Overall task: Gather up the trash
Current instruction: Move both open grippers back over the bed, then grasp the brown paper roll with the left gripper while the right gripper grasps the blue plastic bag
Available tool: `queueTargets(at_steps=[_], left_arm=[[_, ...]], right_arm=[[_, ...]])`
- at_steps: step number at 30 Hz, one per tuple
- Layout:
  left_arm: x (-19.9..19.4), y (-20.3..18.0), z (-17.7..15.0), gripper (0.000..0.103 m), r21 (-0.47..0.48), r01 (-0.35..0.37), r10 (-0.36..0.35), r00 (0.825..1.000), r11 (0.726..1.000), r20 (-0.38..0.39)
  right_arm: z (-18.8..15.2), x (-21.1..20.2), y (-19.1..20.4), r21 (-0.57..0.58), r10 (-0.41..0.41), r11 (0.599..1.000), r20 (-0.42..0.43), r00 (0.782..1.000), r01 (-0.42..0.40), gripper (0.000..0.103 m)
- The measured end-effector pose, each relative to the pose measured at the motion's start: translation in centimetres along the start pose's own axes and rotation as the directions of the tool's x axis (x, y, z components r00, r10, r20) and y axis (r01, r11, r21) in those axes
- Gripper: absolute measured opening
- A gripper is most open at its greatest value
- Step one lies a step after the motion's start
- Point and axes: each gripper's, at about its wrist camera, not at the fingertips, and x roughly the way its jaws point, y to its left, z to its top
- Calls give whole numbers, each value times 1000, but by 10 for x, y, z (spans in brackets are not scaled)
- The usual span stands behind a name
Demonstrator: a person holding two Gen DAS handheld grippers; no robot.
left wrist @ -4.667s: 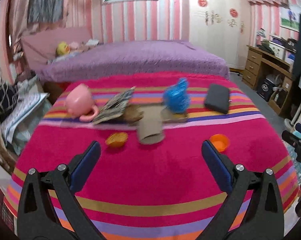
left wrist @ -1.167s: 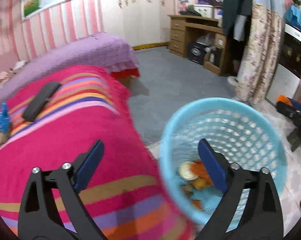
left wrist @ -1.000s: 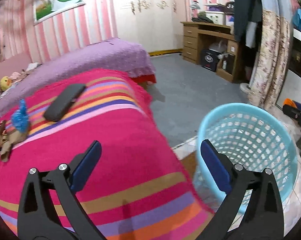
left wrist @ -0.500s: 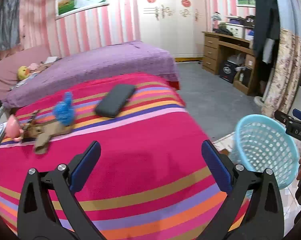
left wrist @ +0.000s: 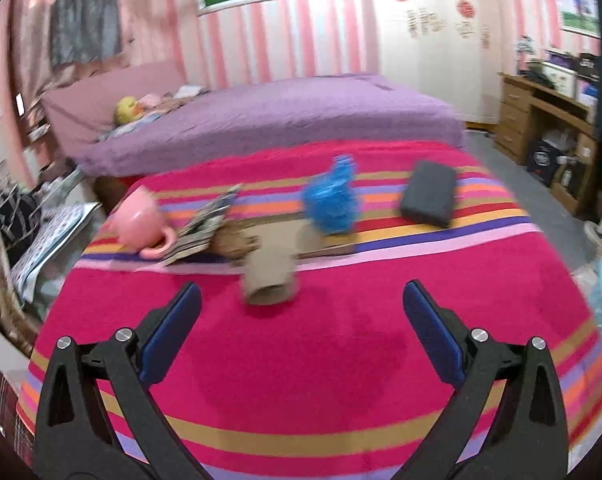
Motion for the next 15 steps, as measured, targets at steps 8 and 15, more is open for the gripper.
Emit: queueTargets(at_steps=[8, 15], left_arm=[[81, 33, 0, 97, -71, -1, -10, 988, 997, -155], [135, 34, 8, 54, -85, 72, -92, 962, 994, -256]], right_arm=[[2, 30, 67, -91, 34, 995, -43, 998, -38, 98], [3, 56, 83, -121, 38, 991, -96, 995, -50, 98]])
